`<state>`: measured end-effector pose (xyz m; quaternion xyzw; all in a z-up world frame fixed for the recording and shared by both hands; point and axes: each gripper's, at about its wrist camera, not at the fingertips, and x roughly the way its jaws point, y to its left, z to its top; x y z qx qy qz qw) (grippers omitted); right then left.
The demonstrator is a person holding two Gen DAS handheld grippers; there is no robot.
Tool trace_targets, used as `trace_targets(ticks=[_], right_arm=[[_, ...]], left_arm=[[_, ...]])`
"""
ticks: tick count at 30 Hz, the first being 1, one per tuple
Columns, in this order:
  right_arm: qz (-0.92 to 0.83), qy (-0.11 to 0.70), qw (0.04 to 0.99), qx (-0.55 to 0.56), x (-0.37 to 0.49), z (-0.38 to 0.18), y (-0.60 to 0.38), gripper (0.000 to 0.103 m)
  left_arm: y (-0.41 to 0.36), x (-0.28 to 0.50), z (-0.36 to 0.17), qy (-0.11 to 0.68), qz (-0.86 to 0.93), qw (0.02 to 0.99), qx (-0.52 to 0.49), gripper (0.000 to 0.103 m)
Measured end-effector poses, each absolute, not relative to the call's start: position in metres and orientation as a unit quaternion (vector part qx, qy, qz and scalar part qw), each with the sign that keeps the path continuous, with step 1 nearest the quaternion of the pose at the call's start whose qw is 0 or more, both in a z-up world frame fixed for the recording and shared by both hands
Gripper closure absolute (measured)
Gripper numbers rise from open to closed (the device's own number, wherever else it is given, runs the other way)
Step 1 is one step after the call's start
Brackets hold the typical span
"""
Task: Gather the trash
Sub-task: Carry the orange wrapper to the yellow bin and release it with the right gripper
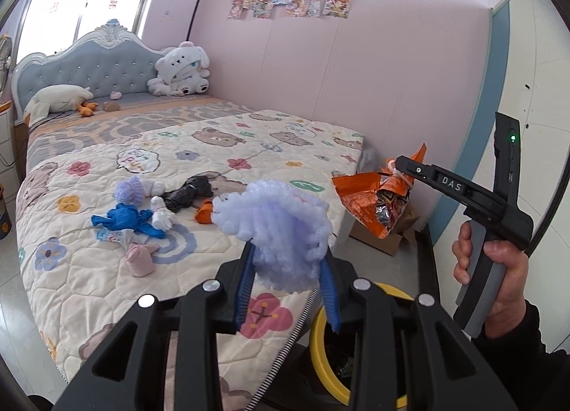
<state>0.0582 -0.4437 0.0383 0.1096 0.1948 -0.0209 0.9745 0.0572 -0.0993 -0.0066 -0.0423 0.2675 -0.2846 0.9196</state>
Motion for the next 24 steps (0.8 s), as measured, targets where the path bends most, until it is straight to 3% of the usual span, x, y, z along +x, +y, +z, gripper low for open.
trace_targets(ticks=[24], right_arm=[[-0.082, 0.238, 0.957, 0.142, -0.038, -0.013, -0.512, 0.081]], left_arm=[[-0.180, 0.041, -0.040, 0.338, -0.372, 0.865, 0.005, 0.072]])
